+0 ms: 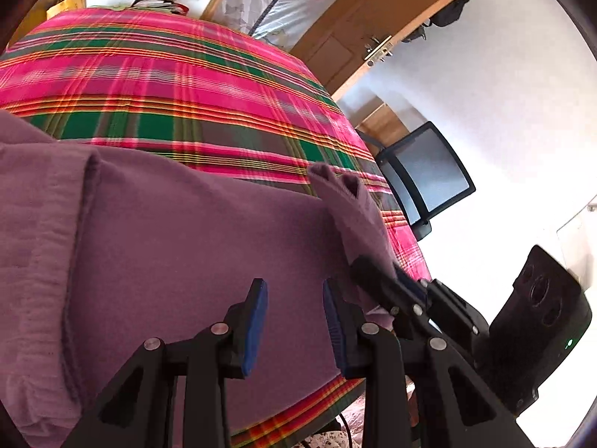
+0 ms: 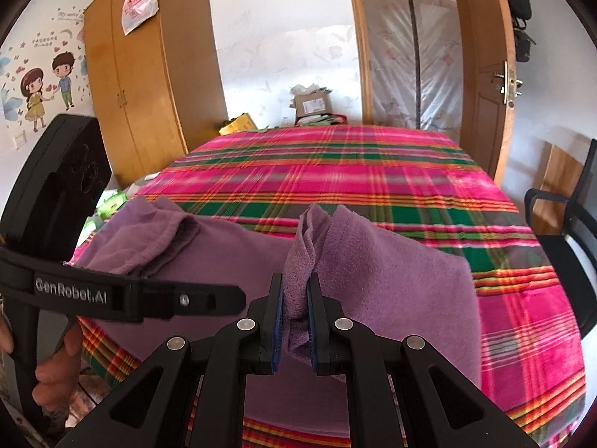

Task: Fold clothes

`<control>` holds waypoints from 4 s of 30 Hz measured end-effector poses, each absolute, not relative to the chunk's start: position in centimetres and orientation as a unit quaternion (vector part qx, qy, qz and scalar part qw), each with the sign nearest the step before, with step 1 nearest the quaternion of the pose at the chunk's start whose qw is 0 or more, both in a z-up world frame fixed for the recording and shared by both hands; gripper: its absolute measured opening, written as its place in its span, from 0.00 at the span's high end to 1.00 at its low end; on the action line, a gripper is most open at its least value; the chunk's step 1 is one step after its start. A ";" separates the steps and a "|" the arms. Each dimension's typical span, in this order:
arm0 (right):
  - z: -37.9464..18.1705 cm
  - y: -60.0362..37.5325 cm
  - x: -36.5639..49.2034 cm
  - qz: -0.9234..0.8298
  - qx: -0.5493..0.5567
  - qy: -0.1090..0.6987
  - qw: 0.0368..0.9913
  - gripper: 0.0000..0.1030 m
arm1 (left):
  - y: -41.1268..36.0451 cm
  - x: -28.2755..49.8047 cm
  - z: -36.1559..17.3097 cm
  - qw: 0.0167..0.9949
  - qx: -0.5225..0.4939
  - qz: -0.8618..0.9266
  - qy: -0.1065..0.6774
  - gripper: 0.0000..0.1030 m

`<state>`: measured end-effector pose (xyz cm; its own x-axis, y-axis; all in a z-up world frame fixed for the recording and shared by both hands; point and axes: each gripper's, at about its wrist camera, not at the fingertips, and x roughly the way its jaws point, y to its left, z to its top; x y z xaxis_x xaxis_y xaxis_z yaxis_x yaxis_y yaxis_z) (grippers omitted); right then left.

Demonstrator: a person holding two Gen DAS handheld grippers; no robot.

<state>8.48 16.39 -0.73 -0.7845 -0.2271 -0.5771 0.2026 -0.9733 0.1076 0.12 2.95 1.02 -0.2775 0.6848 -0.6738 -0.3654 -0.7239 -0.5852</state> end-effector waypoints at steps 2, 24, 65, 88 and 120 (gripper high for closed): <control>-1.2 16.0 8.4 -0.942 0.314 -0.020 0.118 0.89 | 2.6 0.0 0.9 0.332 -0.500 0.783 -0.163 0.70; -3.4 13.0 8.0 -0.927 0.348 -0.003 0.139 0.89 | 0.2 -0.4 -0.1 0.319 -0.511 0.777 -0.180 0.70; -3.2 17.3 8.4 -0.934 0.340 -0.044 0.099 0.80 | -0.3 -1.0 0.8 0.292 -0.506 0.785 -0.208 0.70; -4.2 12.9 9.3 -0.936 0.319 0.007 0.147 0.78 | 1.0 -2.0 0.1 0.279 -0.523 0.780 -0.199 0.70; -5.0 12.5 11.4 -0.930 0.307 0.021 0.201 0.95 | 1.6 -2.3 -0.9 0.281 -0.555 0.763 -0.176 0.70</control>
